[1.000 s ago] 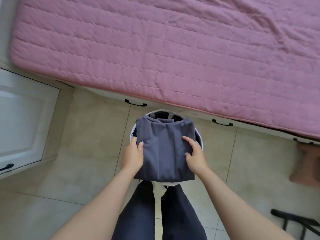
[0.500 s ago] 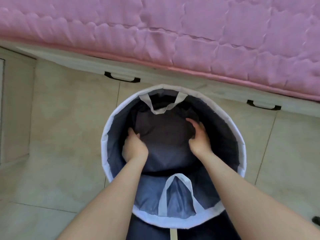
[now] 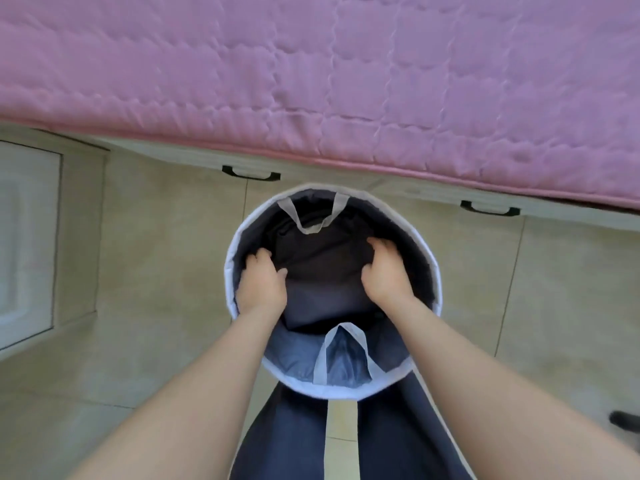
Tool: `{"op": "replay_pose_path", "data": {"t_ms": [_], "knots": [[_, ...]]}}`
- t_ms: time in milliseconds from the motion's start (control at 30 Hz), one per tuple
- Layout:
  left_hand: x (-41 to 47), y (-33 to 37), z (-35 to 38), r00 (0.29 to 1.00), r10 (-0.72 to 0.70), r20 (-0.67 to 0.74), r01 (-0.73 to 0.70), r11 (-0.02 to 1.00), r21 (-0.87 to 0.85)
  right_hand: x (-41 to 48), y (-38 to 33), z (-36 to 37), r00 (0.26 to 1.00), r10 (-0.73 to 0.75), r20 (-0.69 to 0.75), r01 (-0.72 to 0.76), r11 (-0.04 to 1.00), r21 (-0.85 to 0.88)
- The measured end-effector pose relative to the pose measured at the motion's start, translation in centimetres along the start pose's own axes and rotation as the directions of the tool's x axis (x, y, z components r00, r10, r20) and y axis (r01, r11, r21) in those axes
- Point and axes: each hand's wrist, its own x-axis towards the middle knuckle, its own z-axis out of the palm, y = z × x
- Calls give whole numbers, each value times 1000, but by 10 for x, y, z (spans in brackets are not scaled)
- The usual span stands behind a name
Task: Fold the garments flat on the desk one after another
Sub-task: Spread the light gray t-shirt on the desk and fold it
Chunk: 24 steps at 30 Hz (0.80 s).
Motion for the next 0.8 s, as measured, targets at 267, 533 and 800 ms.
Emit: {"op": "replay_pose_path", "data": {"t_ms": [267, 533, 800], "knots": [[-117, 88, -177, 944, 330, -1, -328, 939, 101, -141, -108, -156, 903, -387, -185, 388, 921, -32], [-264, 238, -438, 647, 689, -328, -675, 717, 173, -303, -236, -400, 594, -448, -668, 473, 866, -160], [-466, 349, -558, 215, 895, -392, -928, 312, 203, -513, -211, -558, 346, -273, -897, 380, 916, -132]]}}
